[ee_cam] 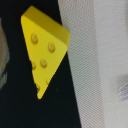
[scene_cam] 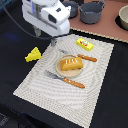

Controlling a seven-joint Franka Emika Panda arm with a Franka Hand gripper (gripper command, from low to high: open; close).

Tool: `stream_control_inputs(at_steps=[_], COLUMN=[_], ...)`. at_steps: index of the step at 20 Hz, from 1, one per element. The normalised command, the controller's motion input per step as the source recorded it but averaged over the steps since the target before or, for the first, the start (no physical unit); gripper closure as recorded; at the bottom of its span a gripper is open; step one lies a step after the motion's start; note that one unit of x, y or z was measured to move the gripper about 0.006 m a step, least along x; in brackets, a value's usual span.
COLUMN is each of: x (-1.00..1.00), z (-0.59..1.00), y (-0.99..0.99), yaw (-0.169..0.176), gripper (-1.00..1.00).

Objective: Interact with the objects in diverse but meaningful ways.

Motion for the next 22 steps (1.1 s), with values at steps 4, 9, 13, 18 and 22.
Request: stream_control_inputs(at_steps=[4, 9, 13, 18, 22], x=[-0.35, -0.3, -0.34, -0.4, -0.48], z=[-0.03, -0.23, -0.41, -0.39, -0.4], y=[-0.34, -0.18, -0.06, 0.05, 0.07], yaw=[-0.186, -0.105, -0.042, -0.014, 0.0], gripper=[-1.0, -1.0, -1.0, -1.0, -1.0])
